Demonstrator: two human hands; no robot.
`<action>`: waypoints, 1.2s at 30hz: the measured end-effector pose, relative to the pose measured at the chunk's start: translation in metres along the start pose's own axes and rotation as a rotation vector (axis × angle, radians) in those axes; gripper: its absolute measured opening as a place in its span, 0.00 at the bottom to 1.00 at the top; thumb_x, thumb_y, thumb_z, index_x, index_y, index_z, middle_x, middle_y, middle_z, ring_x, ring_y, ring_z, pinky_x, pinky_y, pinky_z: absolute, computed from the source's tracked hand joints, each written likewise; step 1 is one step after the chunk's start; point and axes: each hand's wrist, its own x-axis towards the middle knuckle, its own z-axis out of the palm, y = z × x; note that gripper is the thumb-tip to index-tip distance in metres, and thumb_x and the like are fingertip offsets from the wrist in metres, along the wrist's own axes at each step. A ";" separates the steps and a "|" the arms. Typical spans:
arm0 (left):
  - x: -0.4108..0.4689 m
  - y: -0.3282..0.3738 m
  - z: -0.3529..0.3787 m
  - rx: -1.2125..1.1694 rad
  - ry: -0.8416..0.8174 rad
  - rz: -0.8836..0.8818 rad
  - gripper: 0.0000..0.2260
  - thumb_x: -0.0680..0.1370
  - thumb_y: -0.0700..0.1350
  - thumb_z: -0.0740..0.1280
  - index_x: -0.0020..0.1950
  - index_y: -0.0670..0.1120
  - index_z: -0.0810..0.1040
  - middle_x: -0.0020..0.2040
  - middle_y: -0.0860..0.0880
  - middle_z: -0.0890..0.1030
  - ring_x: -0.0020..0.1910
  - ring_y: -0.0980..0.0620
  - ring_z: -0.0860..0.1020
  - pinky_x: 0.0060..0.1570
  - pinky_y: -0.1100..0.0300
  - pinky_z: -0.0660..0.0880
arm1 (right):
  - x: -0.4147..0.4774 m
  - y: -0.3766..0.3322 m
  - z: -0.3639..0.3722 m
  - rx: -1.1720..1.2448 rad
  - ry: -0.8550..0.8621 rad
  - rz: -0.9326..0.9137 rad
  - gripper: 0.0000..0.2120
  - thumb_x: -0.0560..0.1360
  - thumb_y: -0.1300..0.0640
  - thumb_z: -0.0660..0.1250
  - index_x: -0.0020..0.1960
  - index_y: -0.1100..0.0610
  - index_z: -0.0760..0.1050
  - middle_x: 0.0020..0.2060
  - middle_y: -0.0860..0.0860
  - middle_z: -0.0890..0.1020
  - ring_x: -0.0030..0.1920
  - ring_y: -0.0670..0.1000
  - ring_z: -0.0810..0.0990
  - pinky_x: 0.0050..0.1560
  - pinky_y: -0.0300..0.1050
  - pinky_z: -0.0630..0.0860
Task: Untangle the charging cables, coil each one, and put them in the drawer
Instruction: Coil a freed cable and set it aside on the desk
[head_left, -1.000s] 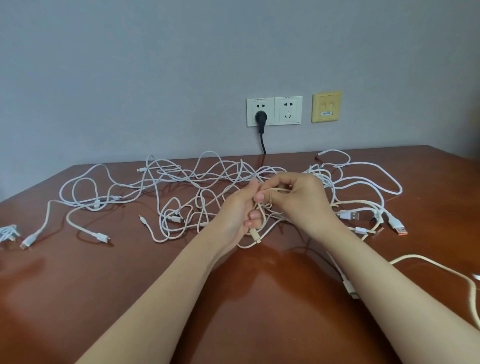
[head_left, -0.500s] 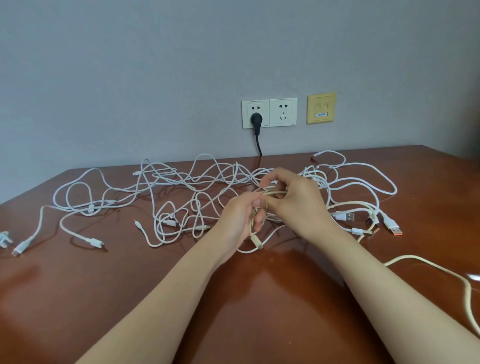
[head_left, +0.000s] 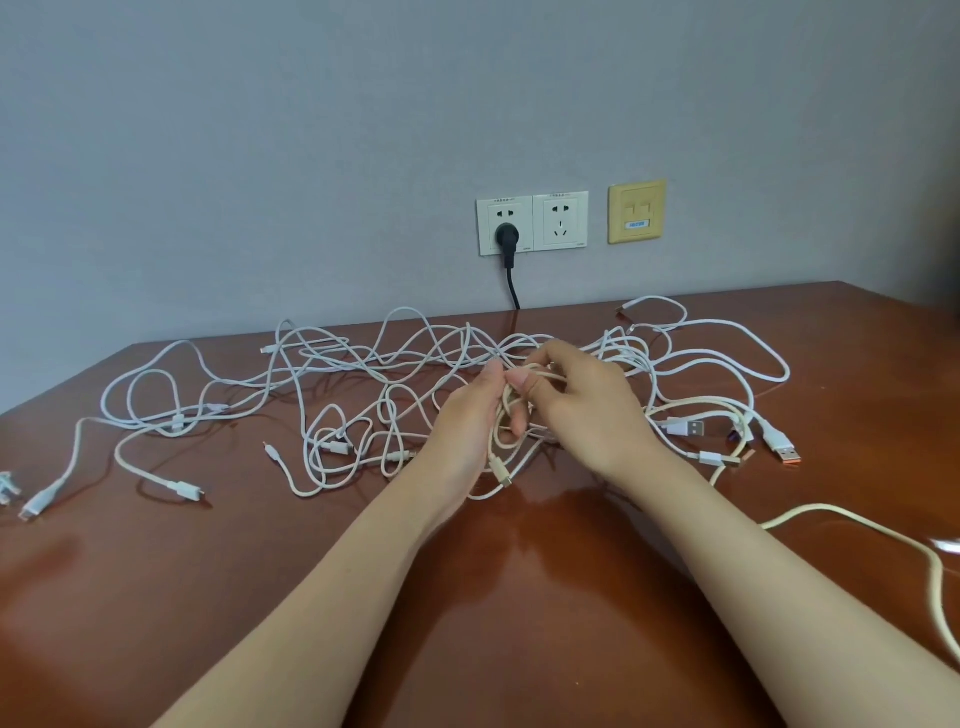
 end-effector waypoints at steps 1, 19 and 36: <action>0.001 -0.002 -0.001 0.047 0.016 0.026 0.20 0.82 0.54 0.50 0.41 0.46 0.75 0.25 0.53 0.69 0.29 0.53 0.67 0.42 0.57 0.65 | 0.000 0.000 0.000 0.033 0.023 0.002 0.08 0.76 0.48 0.63 0.42 0.51 0.70 0.32 0.46 0.79 0.39 0.50 0.75 0.41 0.47 0.70; -0.008 0.008 -0.010 0.084 -0.269 -0.190 0.12 0.82 0.45 0.55 0.41 0.44 0.72 0.22 0.54 0.62 0.20 0.59 0.59 0.20 0.71 0.56 | 0.006 0.001 -0.008 0.394 -0.020 -0.036 0.09 0.74 0.60 0.68 0.35 0.54 0.76 0.21 0.44 0.74 0.21 0.40 0.69 0.26 0.29 0.66; -0.002 0.007 -0.021 -0.156 0.071 -0.085 0.11 0.83 0.41 0.52 0.43 0.43 0.68 0.30 0.50 0.74 0.17 0.61 0.60 0.16 0.70 0.57 | 0.005 0.006 -0.005 -0.055 0.105 -0.004 0.09 0.78 0.53 0.60 0.38 0.48 0.70 0.26 0.45 0.71 0.35 0.51 0.72 0.39 0.44 0.65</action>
